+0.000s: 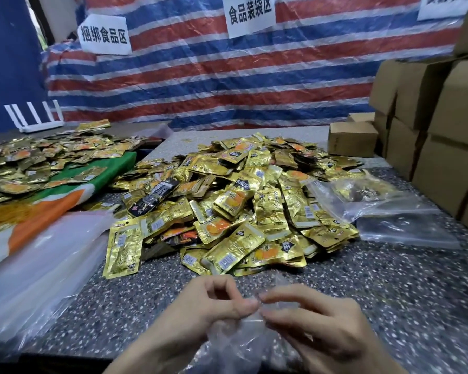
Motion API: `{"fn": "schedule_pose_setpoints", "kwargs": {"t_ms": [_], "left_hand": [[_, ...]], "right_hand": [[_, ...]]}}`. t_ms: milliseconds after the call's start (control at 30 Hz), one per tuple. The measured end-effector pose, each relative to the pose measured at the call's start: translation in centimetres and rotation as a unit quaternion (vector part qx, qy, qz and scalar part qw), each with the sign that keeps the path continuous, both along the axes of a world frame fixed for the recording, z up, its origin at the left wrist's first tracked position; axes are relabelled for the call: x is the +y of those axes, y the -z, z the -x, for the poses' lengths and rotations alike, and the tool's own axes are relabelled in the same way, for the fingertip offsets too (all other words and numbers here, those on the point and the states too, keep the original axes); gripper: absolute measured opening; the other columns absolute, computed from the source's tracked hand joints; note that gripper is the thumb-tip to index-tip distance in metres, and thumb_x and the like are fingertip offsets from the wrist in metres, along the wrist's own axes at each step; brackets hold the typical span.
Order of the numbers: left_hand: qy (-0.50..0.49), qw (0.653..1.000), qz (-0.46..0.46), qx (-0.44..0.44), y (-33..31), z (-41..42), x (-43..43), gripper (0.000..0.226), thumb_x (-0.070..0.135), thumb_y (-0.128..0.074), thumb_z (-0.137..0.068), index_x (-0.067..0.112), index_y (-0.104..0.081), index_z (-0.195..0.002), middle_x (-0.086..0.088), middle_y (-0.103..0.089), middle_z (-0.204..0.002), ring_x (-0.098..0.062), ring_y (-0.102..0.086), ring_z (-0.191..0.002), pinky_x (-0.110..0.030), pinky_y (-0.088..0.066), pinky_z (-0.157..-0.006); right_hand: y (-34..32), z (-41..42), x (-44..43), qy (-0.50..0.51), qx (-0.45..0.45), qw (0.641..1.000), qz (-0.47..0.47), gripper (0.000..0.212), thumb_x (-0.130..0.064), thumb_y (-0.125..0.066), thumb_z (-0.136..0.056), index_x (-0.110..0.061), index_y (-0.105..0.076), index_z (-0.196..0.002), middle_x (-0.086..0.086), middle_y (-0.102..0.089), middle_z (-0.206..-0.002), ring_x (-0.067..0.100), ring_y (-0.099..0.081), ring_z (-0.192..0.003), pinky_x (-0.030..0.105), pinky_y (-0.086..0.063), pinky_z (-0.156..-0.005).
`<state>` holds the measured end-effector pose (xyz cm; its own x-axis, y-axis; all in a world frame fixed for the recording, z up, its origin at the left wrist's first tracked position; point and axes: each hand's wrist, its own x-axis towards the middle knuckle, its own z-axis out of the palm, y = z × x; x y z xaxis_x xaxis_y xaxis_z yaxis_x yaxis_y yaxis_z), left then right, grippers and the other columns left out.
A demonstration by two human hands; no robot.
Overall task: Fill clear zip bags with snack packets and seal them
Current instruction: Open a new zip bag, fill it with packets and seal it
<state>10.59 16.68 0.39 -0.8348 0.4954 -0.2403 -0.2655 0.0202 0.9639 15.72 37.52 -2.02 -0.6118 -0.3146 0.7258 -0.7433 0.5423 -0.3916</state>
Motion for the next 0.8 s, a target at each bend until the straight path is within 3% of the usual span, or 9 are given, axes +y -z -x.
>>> {"fn": "schedule_pose_setpoints", "kwargs": {"t_ms": [100, 167, 267, 400, 533, 600, 667, 733, 800], "left_hand": [[-0.078, 0.996, -0.046, -0.015, -0.3, 1.3, 0.0, 0.016, 0.013, -0.082, -0.063, 0.006, -0.067, -0.060, -0.015, -0.059, -0.065, -0.019, -0.054, -0.052, -0.026, -0.047, -0.048], [-0.136, 0.990, -0.022, 0.040, -0.9, 2.6, -0.4, 0.015, 0.019, -0.079, -0.067, 0.008, -0.070, -0.062, -0.014, -0.064, -0.070, -0.021, -0.058, -0.057, -0.029, -0.051, -0.053], [-0.195, 0.967, 0.011, 0.165, -2.2, 4.2, -0.3, 0.019, 0.031, -0.074, -0.070, 0.012, -0.072, -0.066, -0.003, -0.068, -0.069, -0.017, -0.063, -0.060, -0.024, -0.055, -0.054], [-0.211, 0.951, 0.011, 0.227, -2.1, 6.3, 1.1, 0.028, 0.046, -0.061, -0.083, 0.021, -0.070, -0.075, 0.007, -0.069, -0.073, -0.009, -0.066, -0.070, -0.020, -0.054, -0.060], [-0.171, 0.875, 0.347, 0.290, 1.3, 8.9, 1.8, 0.034, 0.047, -0.065, -0.091, 0.019, -0.065, -0.110, 0.003, -0.064, -0.117, -0.019, -0.061, -0.107, -0.041, -0.053, -0.091], [-0.106, 0.823, 0.490, 0.265, 3.2, 9.3, 2.0, 0.051, 0.061, -0.064, -0.085, 0.014, -0.060, -0.105, -0.006, -0.061, -0.119, -0.028, -0.058, -0.108, -0.045, -0.051, -0.094], [-0.094, 0.786, 0.549, 0.268, 4.5, 9.5, 2.2, 0.056, 0.066, -0.065, -0.079, 0.014, -0.056, -0.098, -0.008, -0.061, -0.113, -0.029, -0.056, -0.106, -0.047, -0.051, -0.091], [-0.135, 0.800, 0.520, 0.266, 5.0, 9.6, 2.1, 0.058, 0.062, -0.076, -0.071, 0.019, -0.051, -0.102, 0.000, -0.058, -0.106, -0.023, -0.054, -0.101, -0.042, -0.052, -0.085], [-0.172, 0.845, 0.447, 0.240, 4.7, 9.5, 1.8, 0.061, 0.047, -0.088, -0.066, 0.024, -0.046, -0.104, 0.009, -0.056, -0.097, -0.015, -0.060, -0.087, -0.033, -0.052, -0.070]], "right_hand": [[-0.6, -0.4, 0.8, -0.010, 0.000, 1.000, 0.028, 0.007, -0.013, -0.073, -0.090, -0.008, -0.077, -0.094, -0.005, -0.072, -0.114, 0.002, -0.071, -0.086, 0.014, -0.054, -0.062], [-1.2, -0.7, 1.8, -0.037, -0.027, 0.999, 0.024, 0.006, -0.006, -0.067, -0.091, -0.006, -0.072, -0.094, -0.003, -0.072, -0.108, -0.005, -0.066, -0.081, 0.008, -0.049, -0.064], [-2.1, -0.4, 3.4, -0.057, -0.070, 0.996, -0.026, 0.010, 0.003, -0.063, -0.090, -0.006, -0.065, -0.096, -0.006, -0.063, -0.090, 0.002, -0.059, -0.070, 0.014, -0.046, -0.062], [-3.4, 0.8, 4.2, -0.022, -0.050, 0.997, -0.057, 0.011, 0.002, -0.055, -0.085, -0.006, -0.061, -0.090, -0.009, -0.056, -0.085, 0.005, -0.053, -0.070, 0.019, -0.045, -0.060], [-4.2, 1.4, 4.3, -0.005, -0.037, 0.998, -0.057, 0.009, -0.009, -0.051, -0.086, -0.011, -0.059, -0.090, -0.012, -0.054, -0.081, 0.007, -0.052, -0.066, 0.024, -0.044, -0.054], [-4.4, 1.5, 4.1, -0.004, -0.033, 0.998, -0.060, 0.009, -0.010, -0.051, -0.086, -0.013, -0.058, -0.090, -0.014, -0.054, -0.081, 0.006, -0.052, -0.066, 0.022, -0.043, -0.055], [-4.6, 1.4, 4.1, -0.005, -0.032, 0.998, -0.061, 0.009, -0.009, -0.051, -0.086, -0.013, -0.058, -0.090, -0.014, -0.053, -0.081, 0.004, -0.052, -0.067, 0.018, -0.042, -0.056], [-5.0, 1.3, 4.2, -0.003, -0.032, 0.997, -0.063, 0.009, -0.009, -0.051, -0.086, -0.012, -0.058, -0.090, -0.013, -0.055, -0.081, 0.004, -0.053, -0.069, 0.018, -0.043, -0.057], [-5.3, 1.3, 4.3, -0.002, -0.032, 0.998, -0.062, 0.007, -0.010, -0.052, -0.088, -0.013, -0.058, -0.090, -0.012, -0.056, -0.081, 0.006, -0.054, -0.069, 0.020, -0.045, -0.057]]}}
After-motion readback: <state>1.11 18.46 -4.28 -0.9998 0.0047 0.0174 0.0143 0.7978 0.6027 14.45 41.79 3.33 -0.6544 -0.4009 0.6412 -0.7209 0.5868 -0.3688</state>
